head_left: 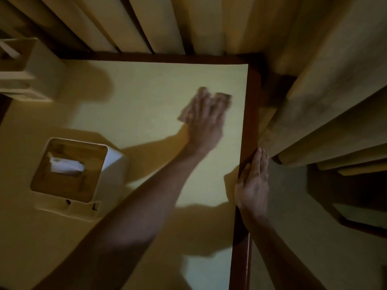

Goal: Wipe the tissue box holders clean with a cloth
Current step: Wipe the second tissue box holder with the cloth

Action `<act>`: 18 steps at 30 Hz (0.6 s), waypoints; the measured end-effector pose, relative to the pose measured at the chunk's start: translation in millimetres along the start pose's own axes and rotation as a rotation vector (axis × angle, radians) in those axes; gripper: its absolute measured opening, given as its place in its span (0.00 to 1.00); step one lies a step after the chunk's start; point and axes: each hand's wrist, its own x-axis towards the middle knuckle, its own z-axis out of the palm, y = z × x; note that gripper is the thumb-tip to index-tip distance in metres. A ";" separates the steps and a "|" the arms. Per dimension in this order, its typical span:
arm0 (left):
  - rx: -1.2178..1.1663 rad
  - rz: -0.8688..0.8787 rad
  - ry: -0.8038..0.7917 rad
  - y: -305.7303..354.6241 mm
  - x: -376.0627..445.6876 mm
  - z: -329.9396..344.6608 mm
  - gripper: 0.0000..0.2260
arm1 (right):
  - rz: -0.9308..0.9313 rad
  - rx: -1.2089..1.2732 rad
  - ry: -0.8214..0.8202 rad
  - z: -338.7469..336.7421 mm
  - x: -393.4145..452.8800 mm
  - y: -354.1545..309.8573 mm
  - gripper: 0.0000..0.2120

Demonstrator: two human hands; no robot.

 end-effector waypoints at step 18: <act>-0.119 -0.190 -0.009 -14.5 -29.9 -11.3 0.29 | 0.040 0.069 0.030 -3.5 -2.0 -2.7 0.25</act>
